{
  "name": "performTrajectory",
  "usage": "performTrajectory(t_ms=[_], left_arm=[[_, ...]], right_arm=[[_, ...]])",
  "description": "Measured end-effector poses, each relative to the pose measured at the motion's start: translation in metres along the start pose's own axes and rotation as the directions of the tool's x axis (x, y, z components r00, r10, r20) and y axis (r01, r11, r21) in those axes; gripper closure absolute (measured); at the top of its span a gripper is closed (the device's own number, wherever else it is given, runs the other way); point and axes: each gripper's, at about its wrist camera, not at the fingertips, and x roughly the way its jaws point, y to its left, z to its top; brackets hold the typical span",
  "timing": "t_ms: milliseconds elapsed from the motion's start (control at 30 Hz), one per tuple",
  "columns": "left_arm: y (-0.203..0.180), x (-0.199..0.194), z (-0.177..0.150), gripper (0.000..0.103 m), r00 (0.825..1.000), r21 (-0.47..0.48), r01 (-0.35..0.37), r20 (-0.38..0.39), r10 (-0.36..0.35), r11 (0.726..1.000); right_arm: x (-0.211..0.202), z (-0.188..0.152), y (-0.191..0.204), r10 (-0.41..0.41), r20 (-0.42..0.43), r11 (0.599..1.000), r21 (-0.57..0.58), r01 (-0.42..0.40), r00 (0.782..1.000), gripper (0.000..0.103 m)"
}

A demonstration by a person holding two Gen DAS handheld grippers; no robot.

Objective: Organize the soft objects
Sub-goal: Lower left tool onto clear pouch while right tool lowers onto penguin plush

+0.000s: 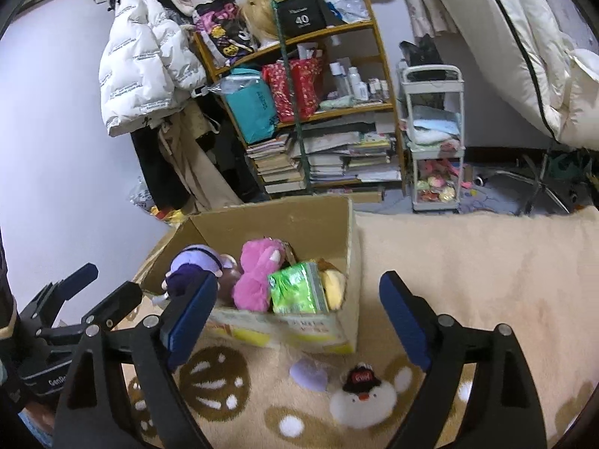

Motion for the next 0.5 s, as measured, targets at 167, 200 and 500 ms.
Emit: performTrajectory(t_ms=[167,200,500], left_arm=[[-0.01,-0.013,-0.006,0.003,1.0,0.028,-0.007,-0.003,0.007,1.0],[-0.012,-0.016,-0.007,0.003,1.0,0.032,-0.007,-0.004,0.007,0.999],[-0.014,-0.028,-0.025,0.003,0.998,0.012,0.011,-0.059,-0.01,1.0]], right_arm=[[-0.01,-0.009,-0.005,-0.009,-0.032,0.999,0.038,0.01,0.999,0.011],[-0.013,-0.011,-0.005,-0.013,-0.038,0.999,0.04,0.014,0.999,0.011],[-0.028,-0.025,-0.007,-0.017,-0.063,0.998,0.059,0.021,0.998,0.011]])
